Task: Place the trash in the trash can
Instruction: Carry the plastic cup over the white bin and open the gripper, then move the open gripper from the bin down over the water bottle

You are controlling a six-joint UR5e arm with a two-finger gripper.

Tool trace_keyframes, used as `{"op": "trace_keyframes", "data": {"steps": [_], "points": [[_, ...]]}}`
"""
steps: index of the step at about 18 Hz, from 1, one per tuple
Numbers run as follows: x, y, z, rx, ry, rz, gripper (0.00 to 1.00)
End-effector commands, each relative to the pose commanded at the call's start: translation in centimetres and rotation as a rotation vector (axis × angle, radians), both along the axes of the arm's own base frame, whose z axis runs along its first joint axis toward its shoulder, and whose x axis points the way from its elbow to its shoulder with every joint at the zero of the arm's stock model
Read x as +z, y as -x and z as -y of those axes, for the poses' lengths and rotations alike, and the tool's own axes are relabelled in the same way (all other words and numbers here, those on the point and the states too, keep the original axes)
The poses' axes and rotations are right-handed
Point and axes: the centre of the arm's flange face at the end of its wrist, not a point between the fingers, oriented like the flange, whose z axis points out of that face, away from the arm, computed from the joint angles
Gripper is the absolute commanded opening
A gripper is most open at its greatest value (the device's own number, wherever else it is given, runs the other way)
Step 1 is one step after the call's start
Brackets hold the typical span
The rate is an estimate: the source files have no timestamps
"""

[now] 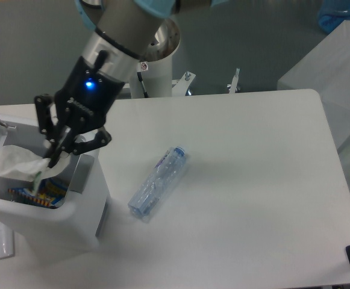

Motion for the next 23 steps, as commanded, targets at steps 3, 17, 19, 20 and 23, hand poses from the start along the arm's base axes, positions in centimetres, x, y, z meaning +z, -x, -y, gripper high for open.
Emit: {"op": "trace_keyframes", "data": {"steps": [3,17,19,20,23], "points": [[-0.5,0.1,-0.1,0.002,0.009,0.004,1.0],[-9.2,15.3,3.3,0.163,0.131,-0.032,1.0],[-12.5,16.5,3.1,0.166,0.215,-0.071,1.0],[-14.2,17.0,3.0,0.168,0.256,-0.076,1.0],[-18.9,16.6,2.0,0.151,0.352,-0.068,1.0]]}}
